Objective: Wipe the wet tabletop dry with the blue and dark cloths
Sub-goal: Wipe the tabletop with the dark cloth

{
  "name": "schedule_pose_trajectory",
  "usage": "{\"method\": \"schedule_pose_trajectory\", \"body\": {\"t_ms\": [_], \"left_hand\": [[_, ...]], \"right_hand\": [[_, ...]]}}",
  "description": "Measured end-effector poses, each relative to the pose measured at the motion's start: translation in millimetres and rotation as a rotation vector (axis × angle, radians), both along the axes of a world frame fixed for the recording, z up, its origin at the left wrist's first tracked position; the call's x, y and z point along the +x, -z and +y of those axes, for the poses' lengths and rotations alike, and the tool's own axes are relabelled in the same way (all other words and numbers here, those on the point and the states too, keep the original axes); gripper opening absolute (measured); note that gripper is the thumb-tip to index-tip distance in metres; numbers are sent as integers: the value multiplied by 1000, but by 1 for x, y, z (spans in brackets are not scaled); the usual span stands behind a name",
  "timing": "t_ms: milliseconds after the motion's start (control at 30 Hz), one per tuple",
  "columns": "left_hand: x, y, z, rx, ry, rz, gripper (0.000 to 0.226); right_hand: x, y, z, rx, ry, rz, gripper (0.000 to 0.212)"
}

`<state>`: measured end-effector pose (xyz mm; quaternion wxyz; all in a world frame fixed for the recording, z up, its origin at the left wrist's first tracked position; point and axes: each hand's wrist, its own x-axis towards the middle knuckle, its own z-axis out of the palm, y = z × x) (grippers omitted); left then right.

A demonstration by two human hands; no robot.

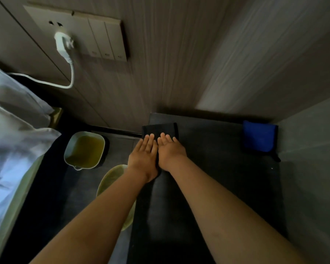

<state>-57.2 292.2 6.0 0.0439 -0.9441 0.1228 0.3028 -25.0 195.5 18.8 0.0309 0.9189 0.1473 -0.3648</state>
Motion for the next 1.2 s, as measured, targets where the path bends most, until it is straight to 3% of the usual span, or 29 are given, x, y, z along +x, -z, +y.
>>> {"method": "schedule_pose_trajectory", "body": {"t_ms": [300,700,833,1067,1200], "left_hand": [[-37,-6,-7,18,28,37,86],[-17,-14,-16,-34,67,103,74],[-23,-14,-41,-73,64,86,73],[-27,-12,-98,-48,99,112,74],[-28,-14,-121,-19,136,129,74]], "right_hand": [[-55,12,-11,-22,26,-57,87],[-46,7,-26,-45,1,19,86],[-49,6,-52,-43,30,24,94],[-54,-2,-110,35,109,85,79],[-54,-3,-137,43,108,112,81]]}}
